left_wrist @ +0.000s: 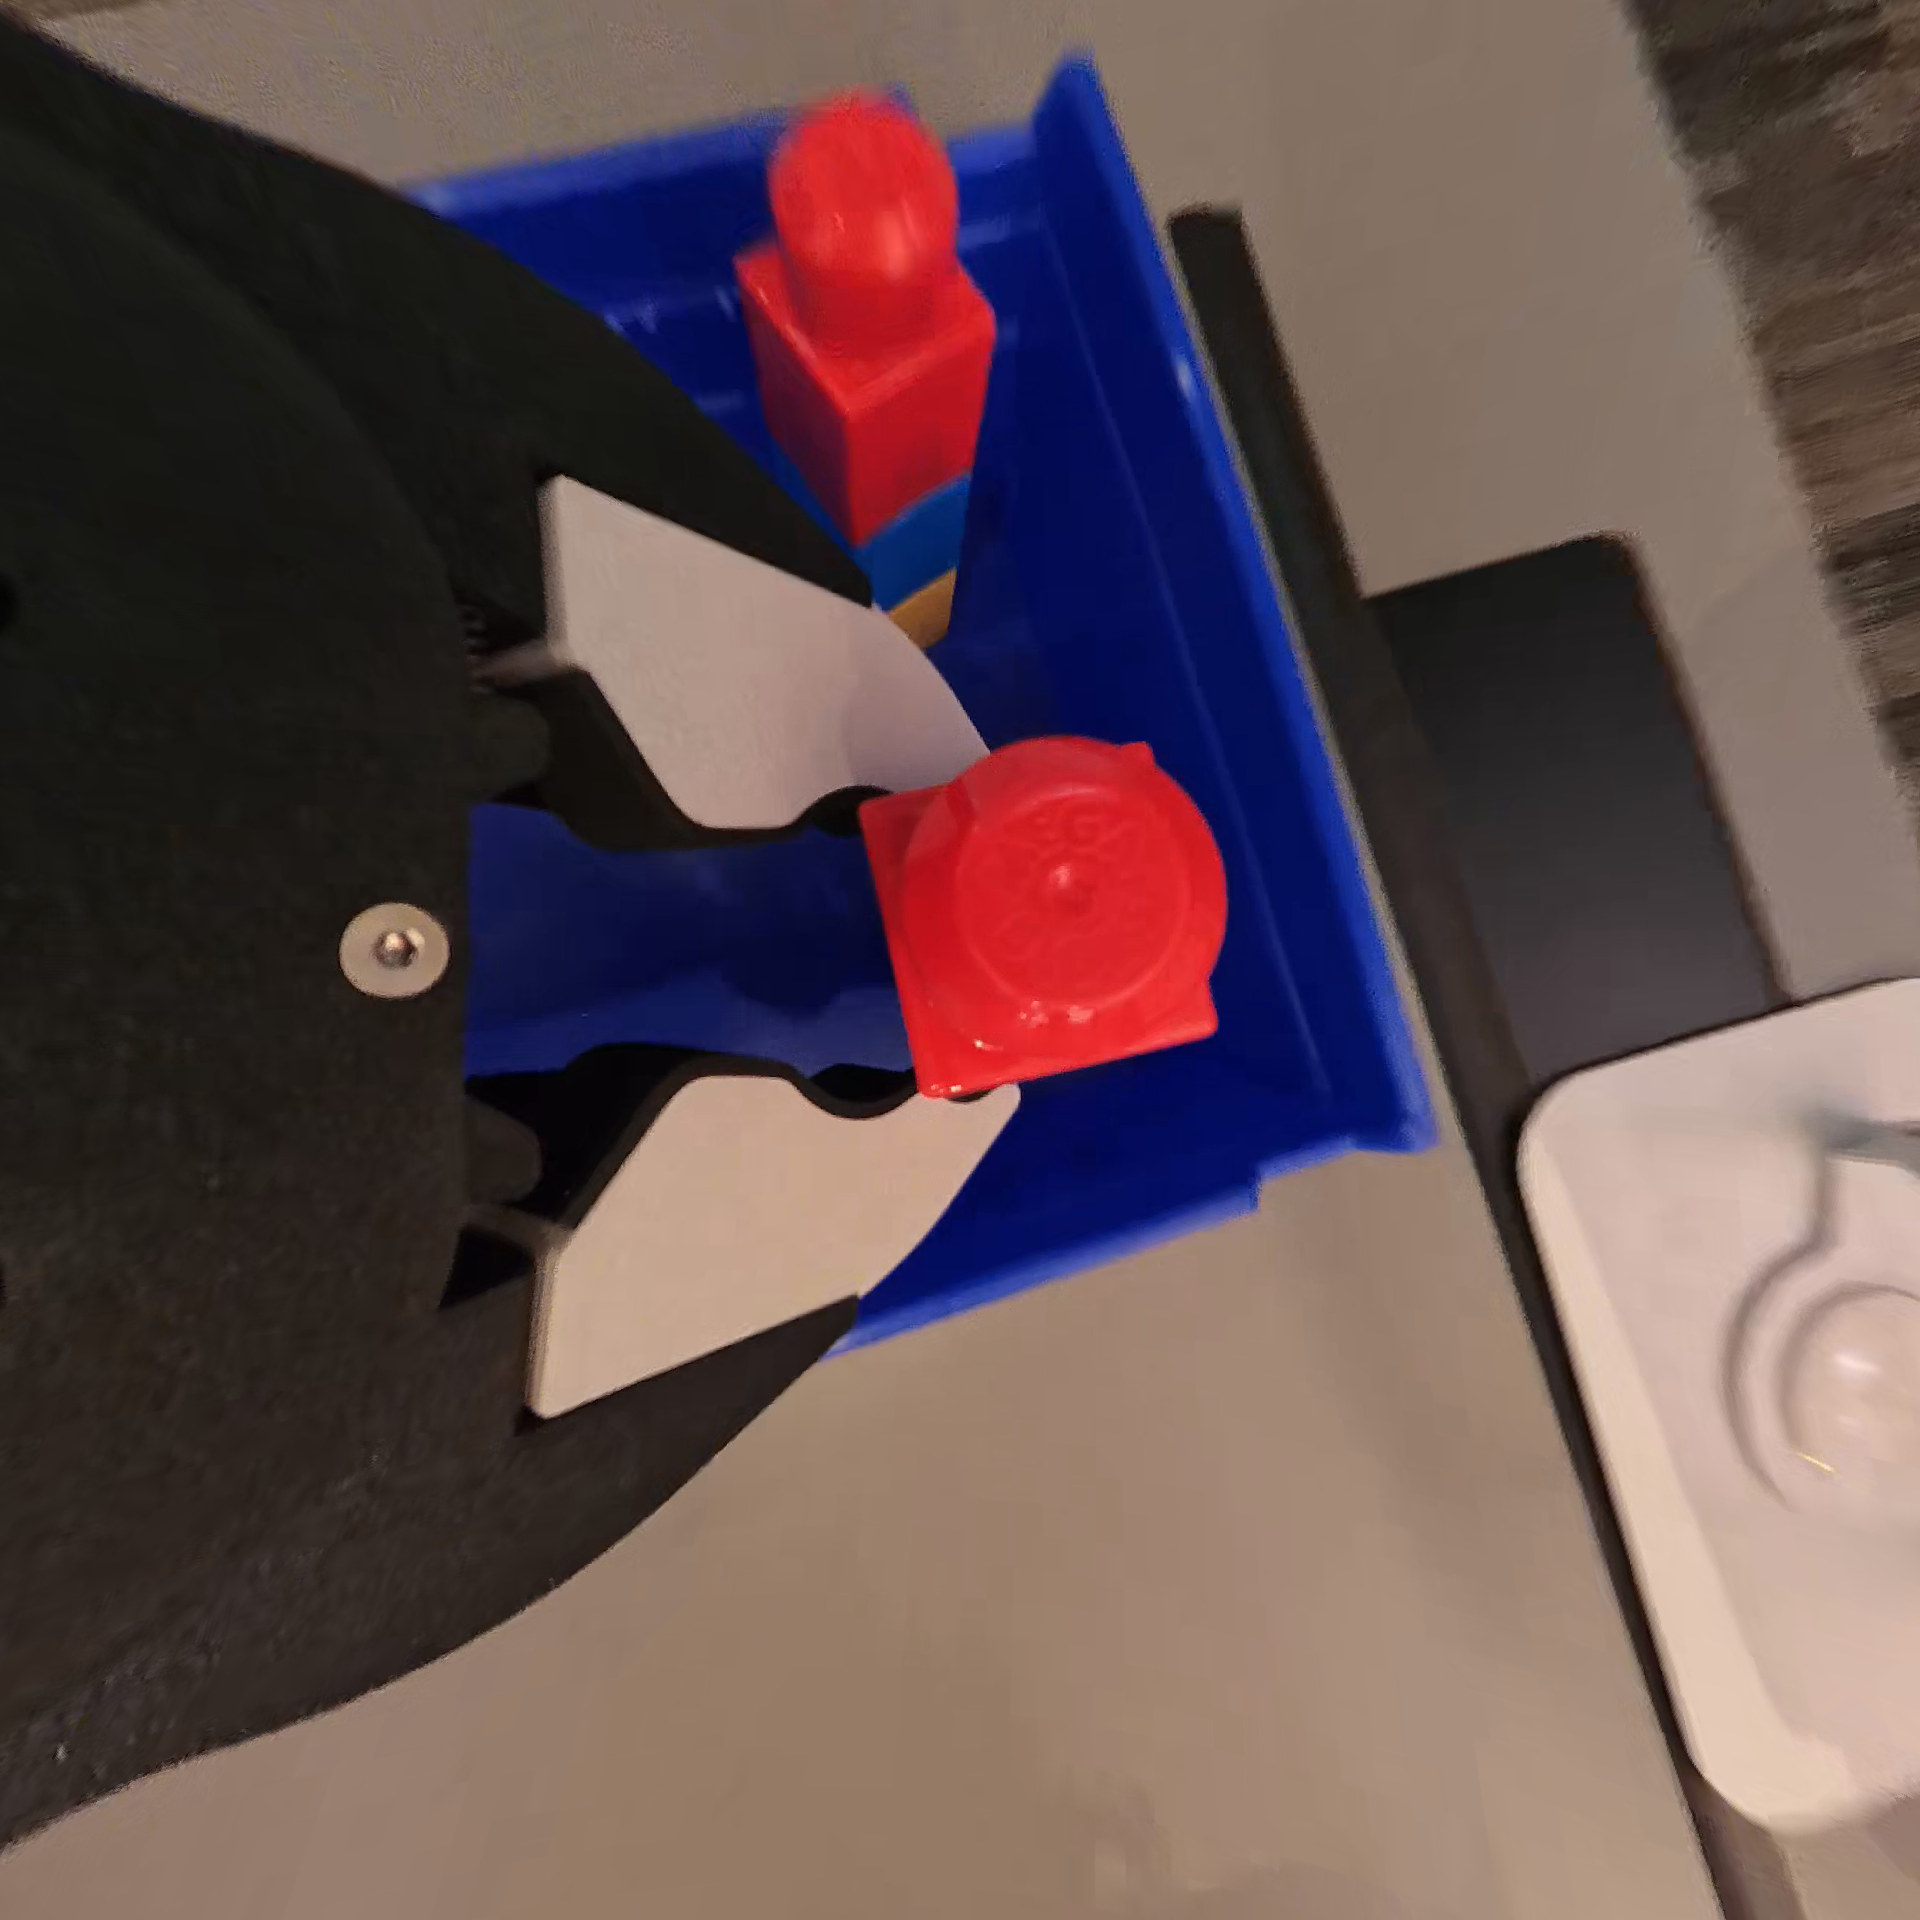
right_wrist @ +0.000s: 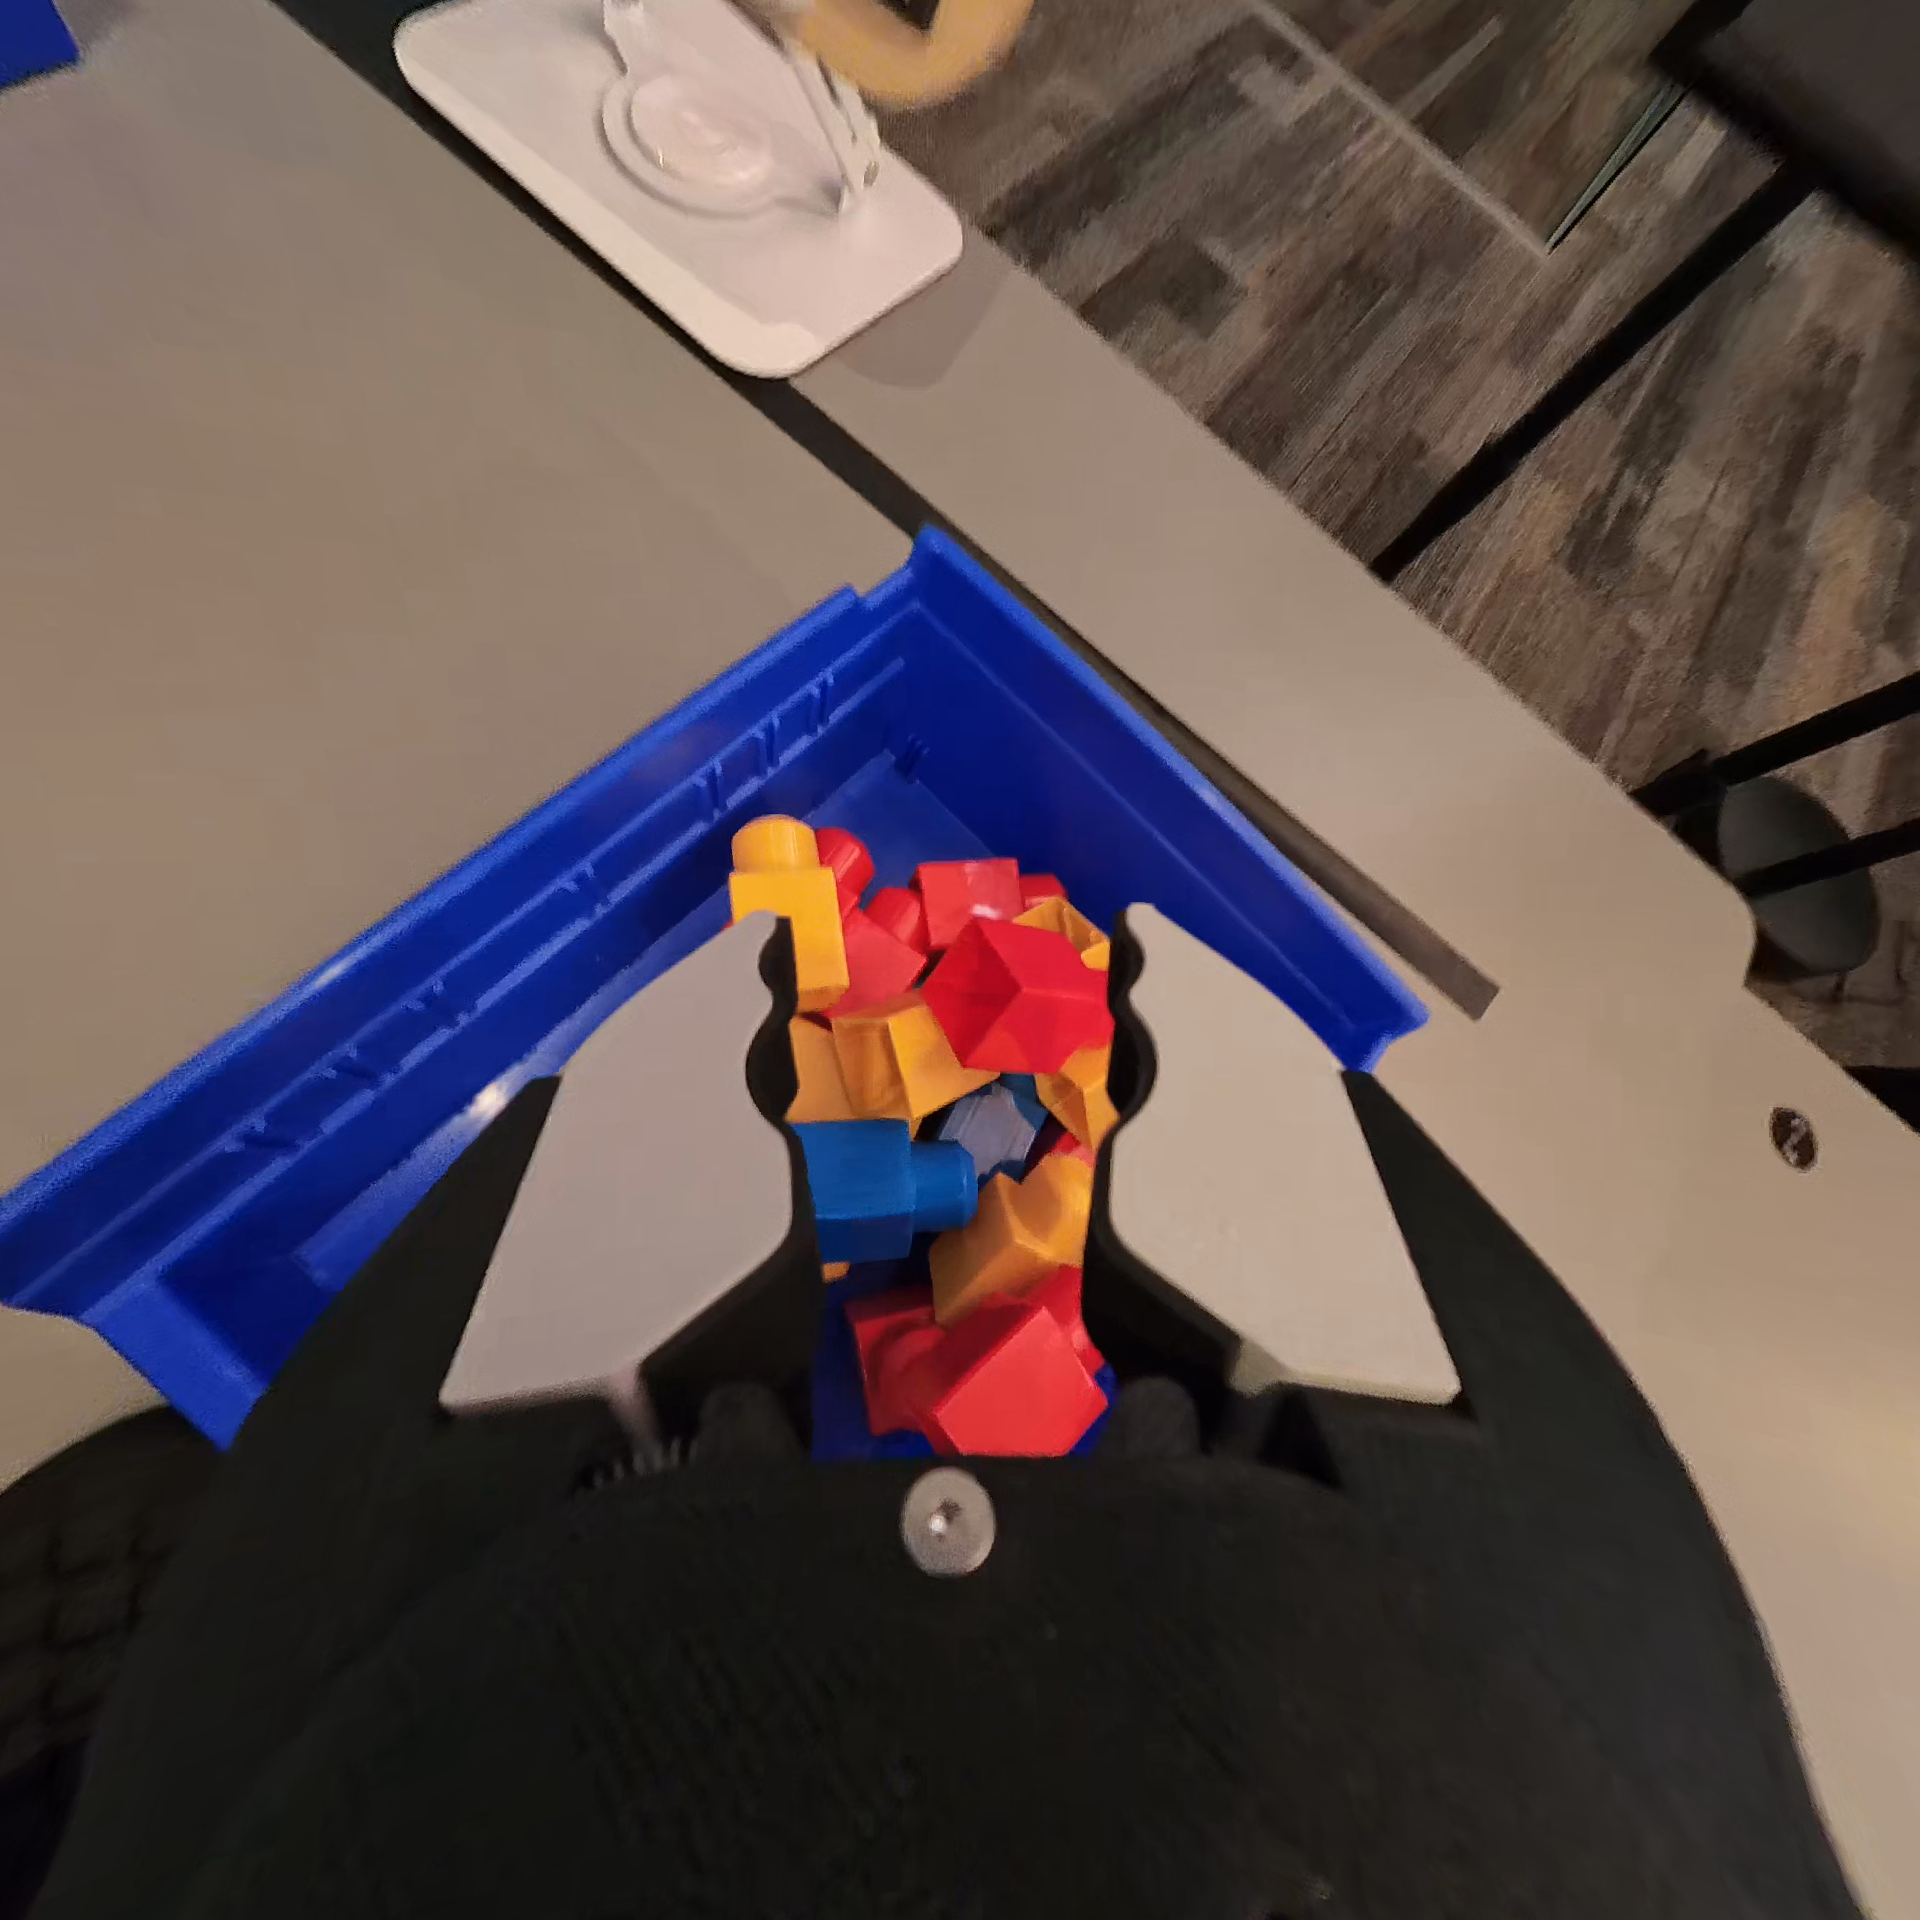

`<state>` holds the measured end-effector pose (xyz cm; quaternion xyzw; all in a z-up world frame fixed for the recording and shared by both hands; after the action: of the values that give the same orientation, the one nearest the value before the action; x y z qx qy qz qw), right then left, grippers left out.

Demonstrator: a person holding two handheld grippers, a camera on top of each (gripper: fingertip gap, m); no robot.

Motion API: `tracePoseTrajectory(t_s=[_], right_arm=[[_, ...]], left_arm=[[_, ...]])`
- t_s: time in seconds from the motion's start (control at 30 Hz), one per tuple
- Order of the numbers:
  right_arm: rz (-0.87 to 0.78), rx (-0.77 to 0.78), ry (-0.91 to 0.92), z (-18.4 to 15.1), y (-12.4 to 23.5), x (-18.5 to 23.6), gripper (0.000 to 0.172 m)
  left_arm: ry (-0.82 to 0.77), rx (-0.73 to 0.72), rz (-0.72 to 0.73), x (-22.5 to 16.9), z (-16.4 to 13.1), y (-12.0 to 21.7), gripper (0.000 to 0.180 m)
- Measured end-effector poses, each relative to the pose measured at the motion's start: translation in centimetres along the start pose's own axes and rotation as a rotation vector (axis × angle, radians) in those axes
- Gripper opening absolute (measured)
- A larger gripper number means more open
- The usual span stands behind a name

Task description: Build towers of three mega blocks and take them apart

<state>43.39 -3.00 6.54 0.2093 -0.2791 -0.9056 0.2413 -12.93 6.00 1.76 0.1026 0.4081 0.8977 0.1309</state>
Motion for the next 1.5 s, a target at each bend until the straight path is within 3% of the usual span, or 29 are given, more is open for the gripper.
tracePoseTrajectory(t_s=[0.1,0.17,0.23,0.37,0.47,0.63,0.73,0.77,0.87,0.93,1.0,1.33,1.4,1.5], right_arm=[[-0.019,-0.107,0.048,2.0,1.0,1.1,0.06],[-0.009,-0.207,0.104,4.0,1.5,2.7,0.061],[0.091,-0.339,0.158,6.2,1.8,5.2,0.064],[0.523,-0.571,0.202,10.4,1.8,12.1,0.071],[0.745,-0.571,0.245,11.9,1.4,16.9,0.077],[0.872,-0.471,0.291,12.3,-0.5,21.3,0.084],[0.96,-0.389,0.314,11.8,-2.0,21.9,0.062],[1.041,-0.38,0.324,11.6,-2.1,22.0,0.045],[1.048,-0.422,0.296,11.8,-2.4,21.8,0.038],[1.055,-0.454,0.25,12.1,-2.5,21.7,0.038],[1.039,-0.466,0.239,12.2,-2.6,21.8,0.037],[1.059,-0.438,0.201,12.1,-3.3,21.9,0.038],[1.049,-0.458,0.162,12.4,-3.2,21.9,0.048],[1.069,-0.446,0.103,12.5,-3.4,21.7,0.037]], left_arm=[[0.005,-0.155,-0.005,-0.5,1.1,5.8,0.041],[-0.006,-0.296,-0.099,-1.9,1.6,10.0,0.041],[-0.052,-0.428,-0.324,-4.3,1.8,13.3,0.041],[-0.214,-0.51,-0.871,-10.0,1.8,16.4,0.041],[-0.319,-0.467,-1.003,-13.3,1.7,16.4,0.041],[-0.46,-0.422,-1.056,-17.2,1.3,16.4,0.041],[-0.489,-0.419,-1.09,-18.1,1.1,16.5,0.041],[-0.499,-0.423,-1.085,-18.2,1.1,16.4,0.041],[-0.462,-0.466,-1.118,-18.4,1.1,16.3,0.044],[-0.431,-0.493,-1.108,-18.7,1.4,16.0,0.063],[-0.439,-0.515,-1.103,-19.0,1.6,15.5,0.042],[-0.397,-0.464,-1.145,-18.8,1.8,14.8,0.041],[-0.397,-0.449,-1.142,-18.7,1.8,14.6,0.041],[-0.41,-0.447,-1.115,-18.9,1.8,14.4,0.041]])
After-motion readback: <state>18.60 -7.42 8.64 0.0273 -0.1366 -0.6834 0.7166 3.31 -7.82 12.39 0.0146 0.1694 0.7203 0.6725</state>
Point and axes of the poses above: each gripper's, where its closed fingertips meet, y back along the fingers, z out of its top, x = y × z across the jaws, the point moved 10 cm from there along y, back along the fingers, and after that the axes turned 2 degrees about -x, right-handed, at the moved point
